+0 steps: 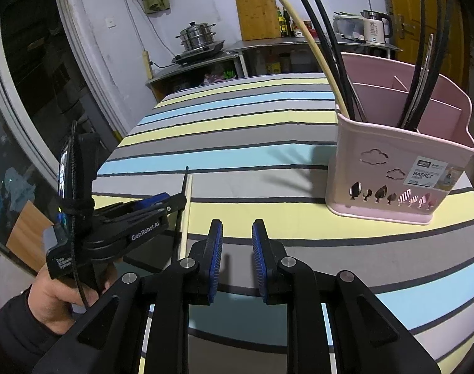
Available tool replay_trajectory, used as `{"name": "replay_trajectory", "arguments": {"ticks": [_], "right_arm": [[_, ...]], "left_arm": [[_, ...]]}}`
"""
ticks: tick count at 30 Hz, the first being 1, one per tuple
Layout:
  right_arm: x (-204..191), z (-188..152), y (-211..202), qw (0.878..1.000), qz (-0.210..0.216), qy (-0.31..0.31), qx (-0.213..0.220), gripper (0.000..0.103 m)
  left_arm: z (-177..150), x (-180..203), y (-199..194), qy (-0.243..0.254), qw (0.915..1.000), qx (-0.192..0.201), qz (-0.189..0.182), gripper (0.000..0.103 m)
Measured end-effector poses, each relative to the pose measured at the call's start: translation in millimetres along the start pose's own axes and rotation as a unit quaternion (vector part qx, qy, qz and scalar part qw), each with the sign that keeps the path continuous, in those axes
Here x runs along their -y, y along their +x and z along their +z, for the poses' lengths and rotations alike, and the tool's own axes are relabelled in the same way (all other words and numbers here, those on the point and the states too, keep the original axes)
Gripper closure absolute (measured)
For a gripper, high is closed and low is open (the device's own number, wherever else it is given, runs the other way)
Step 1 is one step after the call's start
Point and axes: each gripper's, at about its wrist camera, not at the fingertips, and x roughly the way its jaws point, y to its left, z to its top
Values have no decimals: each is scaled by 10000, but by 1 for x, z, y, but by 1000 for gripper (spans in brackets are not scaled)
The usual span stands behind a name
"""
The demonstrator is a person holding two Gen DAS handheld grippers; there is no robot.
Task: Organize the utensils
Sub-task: 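Grasp the last black chopstick with the left tool, then grasp the wooden chopstick with the right tool while the left tool holds the black chopstick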
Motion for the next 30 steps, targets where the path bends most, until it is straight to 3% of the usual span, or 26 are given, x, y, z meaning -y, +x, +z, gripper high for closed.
{"name": "replay_trajectory", "arguments": {"ticks": [5, 8, 12, 16, 23, 27, 30], "right_arm": [[1, -1, -1, 10000, 23, 43, 0, 83], [1, -3, -1, 10000, 25, 38, -8, 83], [1, -3, -2, 10000, 14, 61, -6, 83], [-1, -2, 1, 10000, 44, 43, -25, 83], [-25, 4, 31, 9993, 235, -203, -210, 83], [-45, 13, 64, 9976, 314, -480, -384, 83], [-56, 18, 92, 9957, 366, -632, -568, 83]], "left_arm": [[2, 11, 3, 82, 9992, 33, 397, 79], [5, 10, 6, 190, 9996, -31, 193, 94], [2, 2, 1, 570, 9983, -98, 113, 94], [-3, -26, -10, 589, 9981, -97, 123, 94], [-4, -64, -21, 221, 9996, -166, -88, 94], [0, -79, -18, -279, 9990, -203, -281, 93], [3, -79, -16, -318, 9990, -186, -240, 93]]}}
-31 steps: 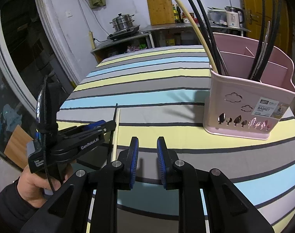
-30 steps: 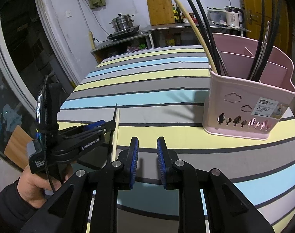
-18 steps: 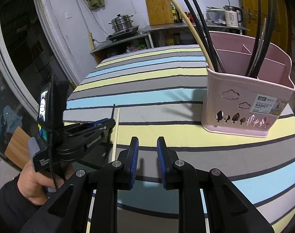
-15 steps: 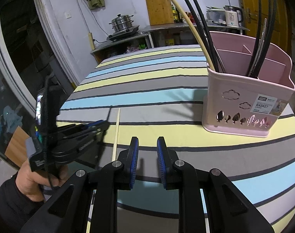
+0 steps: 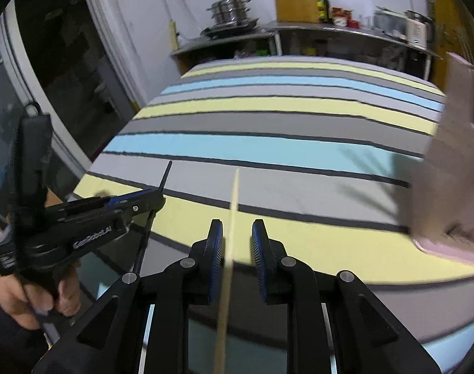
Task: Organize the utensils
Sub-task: 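Grasp the wooden chopstick with the right tool while the left tool holds the black chopstick, then lift both held chopsticks and carry them over the pink holder, lowering them in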
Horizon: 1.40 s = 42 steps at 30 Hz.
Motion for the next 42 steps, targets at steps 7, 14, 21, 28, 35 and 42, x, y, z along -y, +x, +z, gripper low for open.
{"name": "replay_trajectory", "arguments": {"ticks": [7, 14, 21, 28, 35, 42], "right_arm": [[-2, 13, 36, 9997, -68, -61, -225, 83], [-5, 24, 44, 9993, -186, -154, -277, 83], [-4, 24, 38, 9991, -245, -140, -315, 96], [-2, 28, 0, 9998, -185, -106, 29, 96], [-2, 32, -48, 9988, -130, -68, 470, 96], [3, 38, -92, 9963, -121, 27, 856, 96]], "left_arm": [[5, 1, 5, 42, 10000, 3, 51, 93], [9, 8, 11, 225, 9994, -11, 254, 93], [13, 10, 12, 221, 9995, -92, 228, 96], [15, 22, -17, 324, 9993, 155, 45, 98], [24, 40, -68, 483, 9971, 562, -173, 98], [36, 58, -114, 656, 9928, 925, -381, 99]]}}
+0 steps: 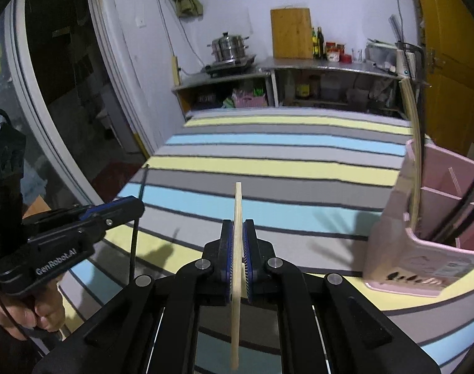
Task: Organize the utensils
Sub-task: 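Lift both held chopsticks and carry them over the pink holder, lowering them in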
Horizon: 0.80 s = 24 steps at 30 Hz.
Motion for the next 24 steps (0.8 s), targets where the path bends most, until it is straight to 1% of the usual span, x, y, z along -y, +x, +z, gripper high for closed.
{"name": "replay_trajectory", "arguments": {"ticks": [10, 19, 24], "right_arm": [[10, 4, -48, 9992, -101, 95, 386, 97], [26, 7, -84, 9972, -264, 239, 658, 97], [42, 9, -105, 9953, -414, 365, 795, 97]], "left_arm": [[19, 31, -31, 137, 9992, 250, -296, 99], [36, 61, -33, 291, 9974, 313, -580, 99], [47, 86, -30, 394, 9954, 279, -833, 99]]}}
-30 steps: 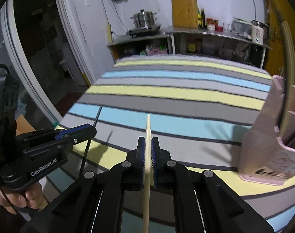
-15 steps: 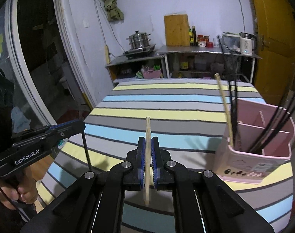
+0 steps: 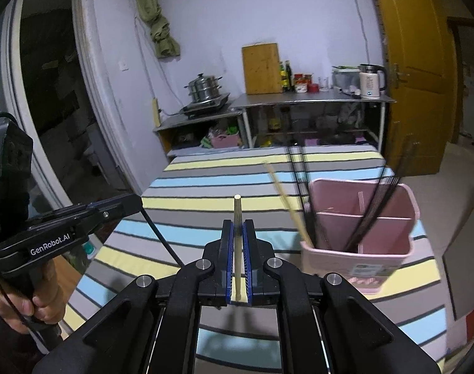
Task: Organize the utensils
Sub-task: 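Lift both held chopsticks and carry them over the pink holder, lowering them in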
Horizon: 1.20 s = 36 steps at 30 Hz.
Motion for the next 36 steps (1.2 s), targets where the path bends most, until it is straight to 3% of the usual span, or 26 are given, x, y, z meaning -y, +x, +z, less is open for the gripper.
{"name": "replay_trajectory", "arguments": {"ticks": [18, 27, 36], "right_arm": [[60, 52, -63, 9947, -626, 350, 742, 97], [73, 70, -61, 9922, -812, 347, 885, 97], [91, 51, -24, 9937, -869, 473, 535, 97]], "left_arm": [[77, 70, 17, 149, 9953, 434, -847, 99], [98, 81, 39, 182, 9946, 550, -860, 99], [85, 76, 84, 208, 9968, 297, -718, 99]]}}
